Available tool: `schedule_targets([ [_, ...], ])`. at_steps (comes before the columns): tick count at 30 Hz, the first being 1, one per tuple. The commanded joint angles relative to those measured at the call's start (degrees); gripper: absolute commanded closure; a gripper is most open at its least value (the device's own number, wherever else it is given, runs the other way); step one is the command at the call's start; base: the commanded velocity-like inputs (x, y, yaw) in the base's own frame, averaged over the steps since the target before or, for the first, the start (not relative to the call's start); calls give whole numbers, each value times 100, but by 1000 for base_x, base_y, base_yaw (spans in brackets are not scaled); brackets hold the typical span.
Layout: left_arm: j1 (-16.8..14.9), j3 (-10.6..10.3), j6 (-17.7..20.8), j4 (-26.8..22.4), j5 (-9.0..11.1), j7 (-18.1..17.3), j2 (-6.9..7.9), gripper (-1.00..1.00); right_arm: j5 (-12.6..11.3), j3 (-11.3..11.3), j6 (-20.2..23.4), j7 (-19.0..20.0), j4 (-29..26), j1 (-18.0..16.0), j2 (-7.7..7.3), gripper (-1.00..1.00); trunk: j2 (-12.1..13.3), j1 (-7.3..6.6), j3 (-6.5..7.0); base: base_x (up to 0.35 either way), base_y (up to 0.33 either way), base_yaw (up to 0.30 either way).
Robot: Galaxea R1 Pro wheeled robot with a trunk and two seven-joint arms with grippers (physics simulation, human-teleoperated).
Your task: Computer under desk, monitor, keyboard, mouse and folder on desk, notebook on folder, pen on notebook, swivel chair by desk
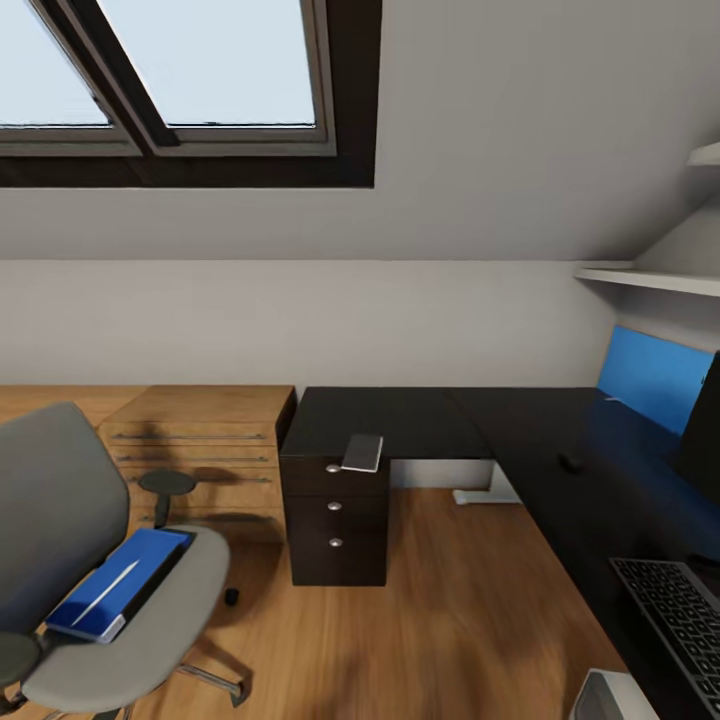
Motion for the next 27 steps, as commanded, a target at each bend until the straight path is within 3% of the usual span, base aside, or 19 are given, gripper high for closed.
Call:
schedule_targets([
  [1,3,-12,-7,-10,47,7,-1,-100,-60,5,-21,39,7,-4,0,-100,-3,4,-5,335,0,0],
  [17,3,-12,-7,-9,47,7,-1,-100,-54,5,-21,39,7,-4,0,-100,-3,4,-5,335,-1,0],
  [27,3,-12,-7,-2,47,7,-1,-100,-53,6,-21,40,7,-4,0,-100,-3,4,-5,314,-118,0],
])
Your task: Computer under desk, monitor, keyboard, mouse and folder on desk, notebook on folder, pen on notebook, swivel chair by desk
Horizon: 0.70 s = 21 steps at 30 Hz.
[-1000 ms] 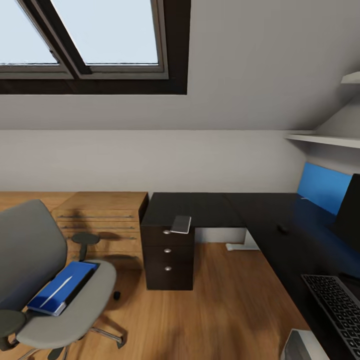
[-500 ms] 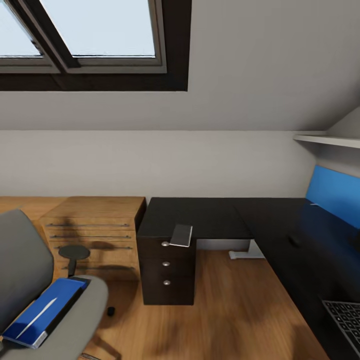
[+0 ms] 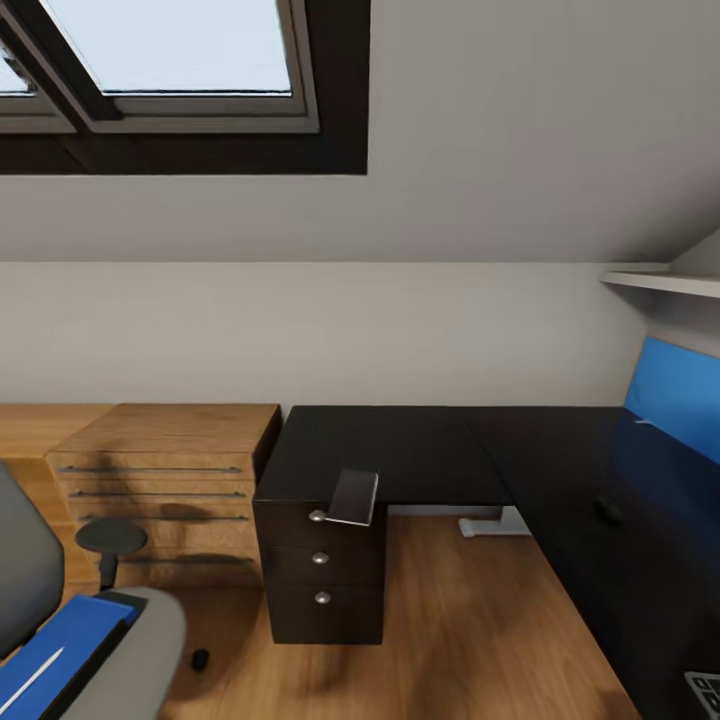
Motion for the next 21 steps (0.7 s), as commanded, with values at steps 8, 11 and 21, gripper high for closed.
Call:
schedule_targets([
  [8,3,-11,-7,-11,46,8,-1,-100,-60,8,-19,40,7,-4,0,-100,-3,3,-5,253,-155,0],
  [11,3,-7,-7,-11,46,8,-1,-100,-63,5,-19,42,7,-4,-5,-100,-3,3,-5,162,-67,0],
  [21,3,-3,-7,-11,46,8,-1,-100,-68,4,-19,44,7,-4,-8,-100,-3,3,-5,226,-13,0],
])
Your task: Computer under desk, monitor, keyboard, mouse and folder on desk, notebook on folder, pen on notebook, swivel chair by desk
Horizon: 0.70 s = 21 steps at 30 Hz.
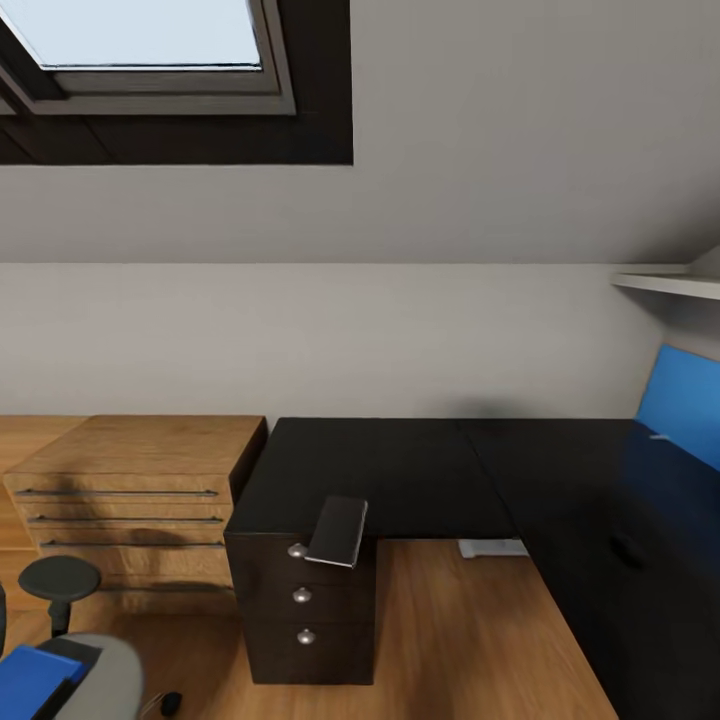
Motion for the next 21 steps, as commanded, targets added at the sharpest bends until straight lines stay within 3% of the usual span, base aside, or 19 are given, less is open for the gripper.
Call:
schedule_targets([
  [1,3,-12,-7,-10,47,7,-1,-100,-60,5,-21,40,7,-4,0,-100,-3,3,-5,283,-2,0],
  [21,3,-11,-7,-10,51,7,-1,-100,-60,-1,-81,38,-2,-4,-10,-100,-3,3,-5,279,0,0],
])
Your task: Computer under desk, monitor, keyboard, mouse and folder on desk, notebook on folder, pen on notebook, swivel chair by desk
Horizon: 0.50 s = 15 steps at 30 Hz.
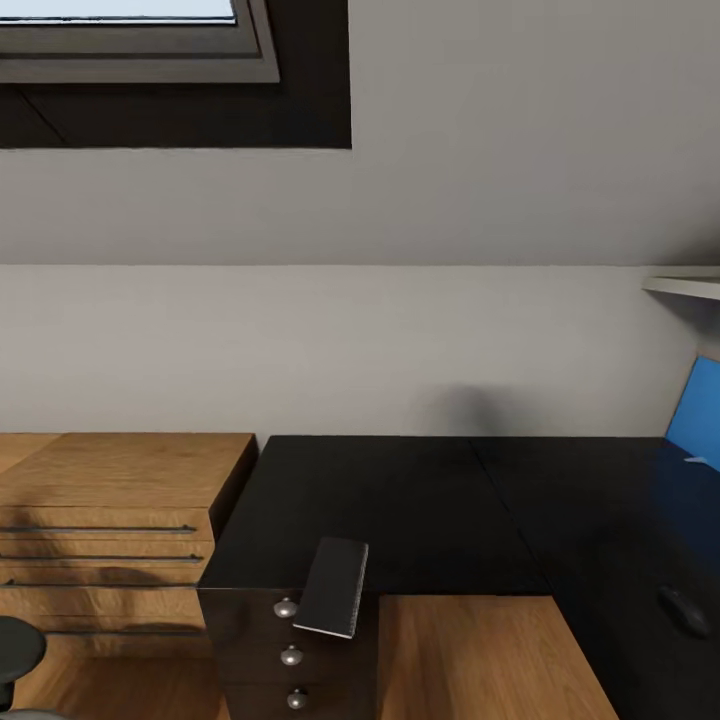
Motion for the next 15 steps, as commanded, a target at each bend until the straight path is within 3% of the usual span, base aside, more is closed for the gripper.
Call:
schedule_targets([
  [1,3,-12,-7,-10,48,7,-1,-100,-60,3,-76,39,9,-4,-2,-100,-3,2,-5,116,0,0],
  [15,2,-12,-7,-10,49,7,-1,-100,-54,1,-33,29,-72,-9,-38,-100,-3,2,-5,26,0,0],
])
